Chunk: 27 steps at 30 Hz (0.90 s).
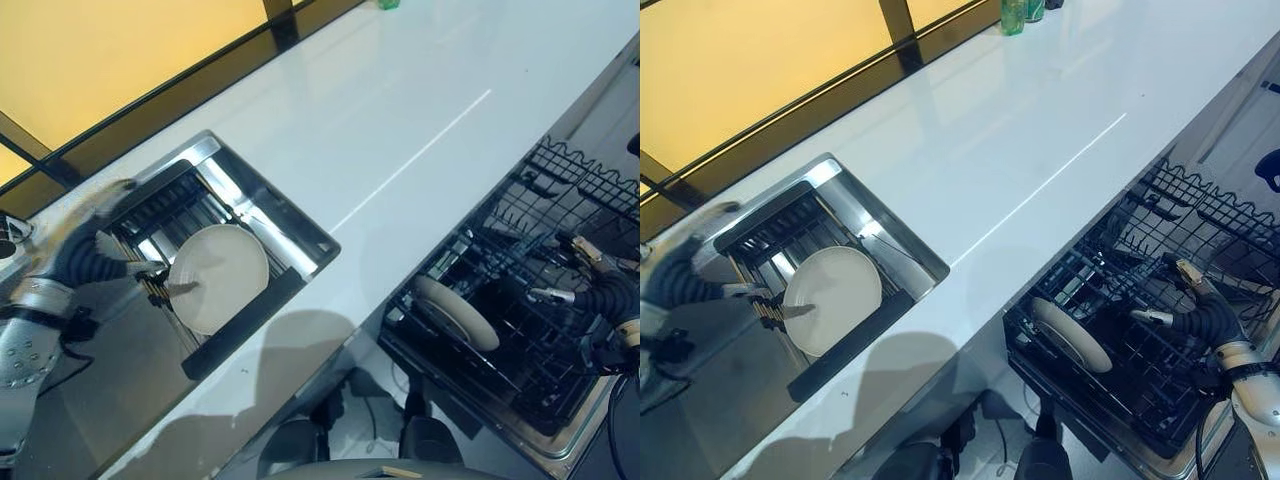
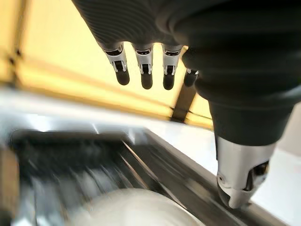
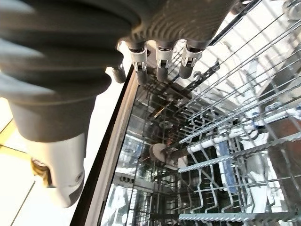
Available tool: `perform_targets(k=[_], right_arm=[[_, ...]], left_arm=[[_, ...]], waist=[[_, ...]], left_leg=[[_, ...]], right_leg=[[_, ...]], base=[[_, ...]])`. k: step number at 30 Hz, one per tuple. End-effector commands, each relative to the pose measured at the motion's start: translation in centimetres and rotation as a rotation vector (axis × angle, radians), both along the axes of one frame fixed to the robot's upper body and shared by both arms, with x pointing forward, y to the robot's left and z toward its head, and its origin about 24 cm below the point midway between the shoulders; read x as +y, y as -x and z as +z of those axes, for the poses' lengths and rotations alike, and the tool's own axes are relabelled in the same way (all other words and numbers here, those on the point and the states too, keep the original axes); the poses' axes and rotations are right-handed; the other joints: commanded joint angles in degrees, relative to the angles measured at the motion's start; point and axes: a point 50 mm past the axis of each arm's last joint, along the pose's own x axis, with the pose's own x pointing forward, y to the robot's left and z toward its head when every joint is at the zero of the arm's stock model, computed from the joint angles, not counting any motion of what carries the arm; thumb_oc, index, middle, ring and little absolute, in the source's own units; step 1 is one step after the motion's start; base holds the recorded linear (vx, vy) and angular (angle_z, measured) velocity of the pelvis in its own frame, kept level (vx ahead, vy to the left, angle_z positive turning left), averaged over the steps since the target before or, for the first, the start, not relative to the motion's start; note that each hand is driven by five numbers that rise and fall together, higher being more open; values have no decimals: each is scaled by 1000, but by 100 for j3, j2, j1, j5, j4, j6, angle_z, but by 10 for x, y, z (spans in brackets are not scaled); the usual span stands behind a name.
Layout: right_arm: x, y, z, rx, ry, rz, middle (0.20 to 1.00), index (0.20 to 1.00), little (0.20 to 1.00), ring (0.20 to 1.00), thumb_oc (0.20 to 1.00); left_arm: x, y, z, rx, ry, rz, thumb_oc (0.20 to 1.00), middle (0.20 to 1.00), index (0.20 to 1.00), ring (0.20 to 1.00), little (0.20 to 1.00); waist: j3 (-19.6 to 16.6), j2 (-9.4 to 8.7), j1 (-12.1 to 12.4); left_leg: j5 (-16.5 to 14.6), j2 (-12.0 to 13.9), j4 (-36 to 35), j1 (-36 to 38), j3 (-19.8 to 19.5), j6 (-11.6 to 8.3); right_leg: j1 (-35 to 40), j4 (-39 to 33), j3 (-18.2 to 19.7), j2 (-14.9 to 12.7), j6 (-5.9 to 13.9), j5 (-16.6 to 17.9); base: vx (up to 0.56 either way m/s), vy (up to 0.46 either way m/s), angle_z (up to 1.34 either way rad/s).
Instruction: Pick up plates and place into dishwasher.
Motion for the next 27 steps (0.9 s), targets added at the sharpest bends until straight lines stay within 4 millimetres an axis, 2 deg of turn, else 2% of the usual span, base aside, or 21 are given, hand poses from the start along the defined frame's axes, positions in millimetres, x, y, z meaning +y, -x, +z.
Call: perform_targets(k=[1, 4, 7, 11, 16, 22, 27], right_arm=[[13, -22, 22, -103, 66, 82, 1000, 1000, 1000, 1000, 1000], [13, -29, 25, -113, 82, 91, 1000, 1000, 1000, 1000, 1000], [13, -31, 34, -130, 89, 101, 1000, 1000, 1000, 1000, 1000], [17, -35, 37, -145, 90, 122, 1000, 1000, 1000, 1000, 1000], [21, -45, 41, -164, 97, 135, 1000, 1000, 1000, 1000, 1000], [20, -44, 44, -175, 109, 132, 1000, 1000, 1000, 1000, 1000], [19, -39, 43, -171, 115, 136, 1000, 1000, 1000, 1000, 1000]], left_arm=[[-7, -25, 16, -50, 77, -49, 1000, 1000, 1000, 1000, 1000], [-3, -40, 7, -4, 100, -19, 1000, 1000, 1000, 1000, 1000], [4, -46, -1, 28, 127, -5, 1000, 1000, 1000, 1000, 1000], [8, -54, -7, 37, 132, 29, 1000, 1000, 1000, 1000, 1000], [24, -69, -18, 67, 139, 128, 1000, 1000, 1000, 1000, 1000], [58, -63, -28, 74, 154, 311, 1000, 1000, 1000, 1000, 1000], [62, -51, -30, 26, 190, 330, 1000, 1000, 1000, 1000, 1000]], waist=[[80, -184, -320], [218, -189, -430], [381, -250, -554], [529, -293, -630], [693, -313, -698], [762, -284, -730], [716, -222, -648]], left_leg=[[-220, 298, 700, -496, -15, -266], [-210, 308, 740, -555, 36, -261], [-217, 318, 843, -671, 104, -225], [-214, 327, 969, -822, 177, -195], [-212, 304, 1078, -977, 227, -163], [-199, 217, 1065, -1048, 245, -126], [-202, 167, 1034, -1019, 214, -126]], right_leg=[[-15, 478, -33, -514, 356, -249], [-128, 508, 90, -516, 372, -209], [-342, 629, 233, -505, 372, -169], [-536, 772, 334, -494, 350, -157], [-739, 881, 426, -517, 329, -117], [-873, 950, 493, -535, 306, -133], [-842, 973, 430, -570, 269, -188]], base=[[-21, 112, -13], [-27, 64, -11], [-26, 37, -21], [-21, 38, -17], [-15, 50, -4], [-12, 53, -6], [0, 33, -4]])
